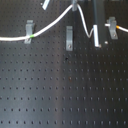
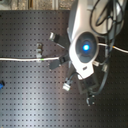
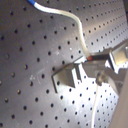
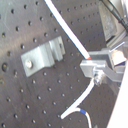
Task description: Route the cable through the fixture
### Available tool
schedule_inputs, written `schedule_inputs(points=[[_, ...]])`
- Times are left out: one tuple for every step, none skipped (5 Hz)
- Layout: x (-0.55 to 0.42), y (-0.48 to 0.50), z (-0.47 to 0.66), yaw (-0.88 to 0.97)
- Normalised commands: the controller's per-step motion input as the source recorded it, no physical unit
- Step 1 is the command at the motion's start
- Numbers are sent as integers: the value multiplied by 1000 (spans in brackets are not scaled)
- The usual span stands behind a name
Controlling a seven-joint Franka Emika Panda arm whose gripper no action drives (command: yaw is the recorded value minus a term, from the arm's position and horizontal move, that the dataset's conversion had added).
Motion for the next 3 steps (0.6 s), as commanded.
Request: schedule_inputs(points=[[-312,-123,141,-131],[-240,135,94,-106],[-199,446,128,131]])
